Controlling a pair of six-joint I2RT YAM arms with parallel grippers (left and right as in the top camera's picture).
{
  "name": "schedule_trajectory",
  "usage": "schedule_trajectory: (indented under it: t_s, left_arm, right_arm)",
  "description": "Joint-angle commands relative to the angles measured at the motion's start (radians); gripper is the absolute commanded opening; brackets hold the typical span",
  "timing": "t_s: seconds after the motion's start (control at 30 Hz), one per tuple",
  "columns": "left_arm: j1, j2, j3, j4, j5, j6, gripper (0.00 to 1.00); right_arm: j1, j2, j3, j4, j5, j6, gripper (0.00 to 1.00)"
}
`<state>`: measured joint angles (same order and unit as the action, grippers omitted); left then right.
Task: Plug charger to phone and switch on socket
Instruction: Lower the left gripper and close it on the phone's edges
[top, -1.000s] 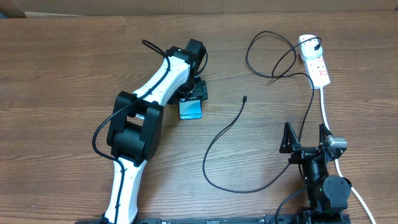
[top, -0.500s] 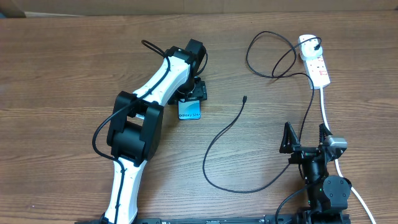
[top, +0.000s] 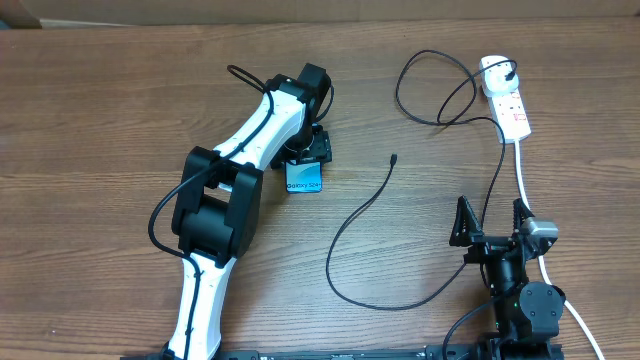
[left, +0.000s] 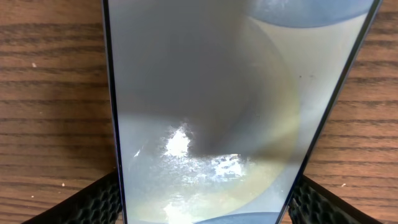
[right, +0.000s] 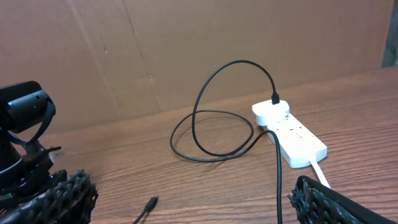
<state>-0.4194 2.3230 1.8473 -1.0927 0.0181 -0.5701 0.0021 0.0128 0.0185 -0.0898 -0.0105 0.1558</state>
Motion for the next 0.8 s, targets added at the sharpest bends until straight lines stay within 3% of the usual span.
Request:
schedule_trajectory:
  t_s: [0.0,0.77]
  left_arm:
    - [-0.014,0.028,-0.025,-0.005,0.024,-0.007,0.78]
    - [-0.006,0.027,-0.016,-0.014,0.084,0.002,0.79]
  right_arm:
    - [0.000,-0.010,-0.011,0.005,0.009,-0.008,1.00]
    - [0.000,-0.010,-0.011,0.005,0.009,-0.008,1.00]
